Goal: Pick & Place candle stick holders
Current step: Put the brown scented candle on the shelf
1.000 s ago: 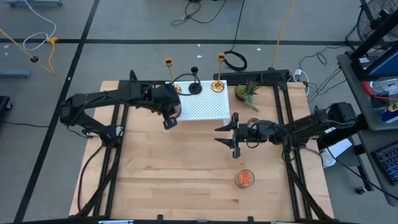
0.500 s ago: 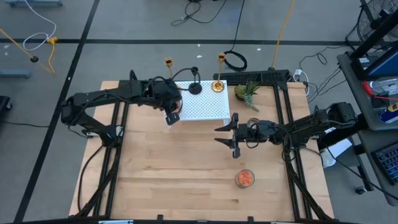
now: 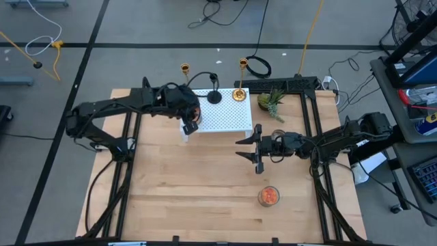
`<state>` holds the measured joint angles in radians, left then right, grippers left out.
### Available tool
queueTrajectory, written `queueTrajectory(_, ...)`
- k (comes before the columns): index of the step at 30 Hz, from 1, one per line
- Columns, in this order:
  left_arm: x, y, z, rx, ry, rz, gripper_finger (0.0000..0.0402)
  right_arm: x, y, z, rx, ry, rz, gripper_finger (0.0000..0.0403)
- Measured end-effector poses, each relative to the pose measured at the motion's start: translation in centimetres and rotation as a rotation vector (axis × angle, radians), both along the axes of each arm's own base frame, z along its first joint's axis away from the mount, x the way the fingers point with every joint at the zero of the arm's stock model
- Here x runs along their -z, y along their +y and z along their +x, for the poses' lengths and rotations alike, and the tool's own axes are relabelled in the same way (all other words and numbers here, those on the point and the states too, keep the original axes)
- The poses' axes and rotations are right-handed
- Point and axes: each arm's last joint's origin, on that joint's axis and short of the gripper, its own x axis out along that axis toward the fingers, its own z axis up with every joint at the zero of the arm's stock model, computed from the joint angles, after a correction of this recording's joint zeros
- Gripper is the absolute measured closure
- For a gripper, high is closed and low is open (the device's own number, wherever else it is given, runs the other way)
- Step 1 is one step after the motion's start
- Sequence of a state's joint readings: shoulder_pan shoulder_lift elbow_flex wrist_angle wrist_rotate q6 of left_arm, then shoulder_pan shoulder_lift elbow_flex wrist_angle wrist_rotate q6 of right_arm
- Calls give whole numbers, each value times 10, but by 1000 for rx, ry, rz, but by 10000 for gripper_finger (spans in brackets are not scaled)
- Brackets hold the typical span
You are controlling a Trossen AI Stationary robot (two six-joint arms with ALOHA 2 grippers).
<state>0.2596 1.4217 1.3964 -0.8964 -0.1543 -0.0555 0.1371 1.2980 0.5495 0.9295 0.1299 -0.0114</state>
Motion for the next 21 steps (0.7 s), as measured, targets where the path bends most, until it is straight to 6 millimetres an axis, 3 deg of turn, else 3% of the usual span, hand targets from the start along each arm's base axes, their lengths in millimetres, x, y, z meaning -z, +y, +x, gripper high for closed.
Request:
queueTrajectory(14, -41, -35, -38, 125, -169, -11, 314, 1, 2, 0, -14, 15, 28, 229)
queueTrajectory(21, -45, -59, -51, 195, -187, -33, 314, 4, 16, -2, -68, 53, 27, 229)
